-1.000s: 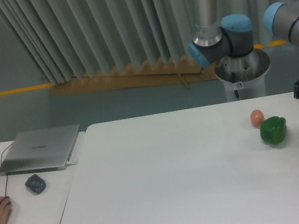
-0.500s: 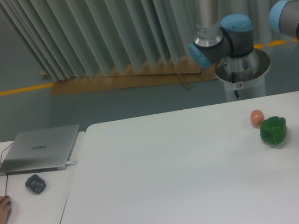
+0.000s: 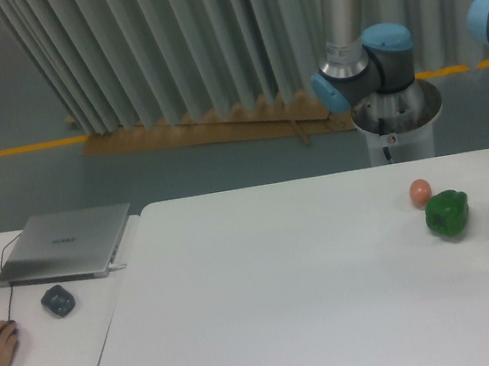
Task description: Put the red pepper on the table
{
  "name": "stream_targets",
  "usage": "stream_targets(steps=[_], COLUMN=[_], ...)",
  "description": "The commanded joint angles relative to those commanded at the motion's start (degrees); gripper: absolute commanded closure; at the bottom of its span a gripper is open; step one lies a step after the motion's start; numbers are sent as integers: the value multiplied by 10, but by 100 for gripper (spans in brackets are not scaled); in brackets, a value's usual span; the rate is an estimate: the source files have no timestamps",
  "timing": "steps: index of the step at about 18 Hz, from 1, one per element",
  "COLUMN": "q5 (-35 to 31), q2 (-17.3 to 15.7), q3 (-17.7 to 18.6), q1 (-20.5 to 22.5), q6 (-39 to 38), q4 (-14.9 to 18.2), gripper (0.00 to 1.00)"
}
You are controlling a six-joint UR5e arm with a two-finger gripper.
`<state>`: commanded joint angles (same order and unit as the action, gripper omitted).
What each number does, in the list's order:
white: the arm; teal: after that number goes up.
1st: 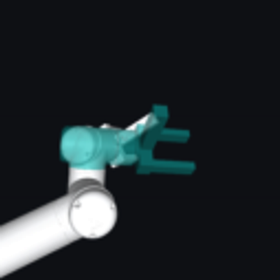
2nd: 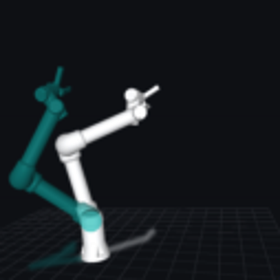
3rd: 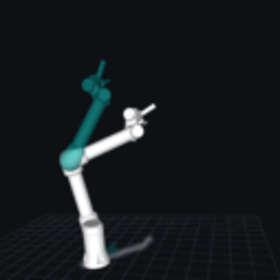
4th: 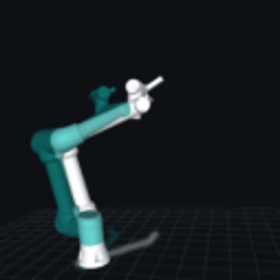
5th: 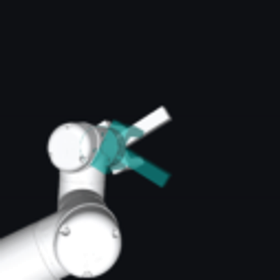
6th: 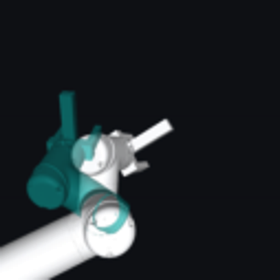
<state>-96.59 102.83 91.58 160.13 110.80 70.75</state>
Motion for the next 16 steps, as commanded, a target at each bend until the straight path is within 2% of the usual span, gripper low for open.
stream_targets(steps=[2, 4, 8, 9, 10, 12, 14, 16], q5=[-1, 2, 25, 21, 18, 47, 65, 49], q2=[2, 6, 4, 7, 9, 9, 20, 29], q3=[2, 6, 15, 13, 12, -12, -28, -26], q1=[11, 16, 29, 27, 26, 30, 33, 29], q6=[72, 110, 115, 114, 108, -26, -45, -47], q4=[1, 1, -7, -18, -33, -45, -49, -61], gripper=[0, 0, 0, 0, 0, 0, 0, 0])
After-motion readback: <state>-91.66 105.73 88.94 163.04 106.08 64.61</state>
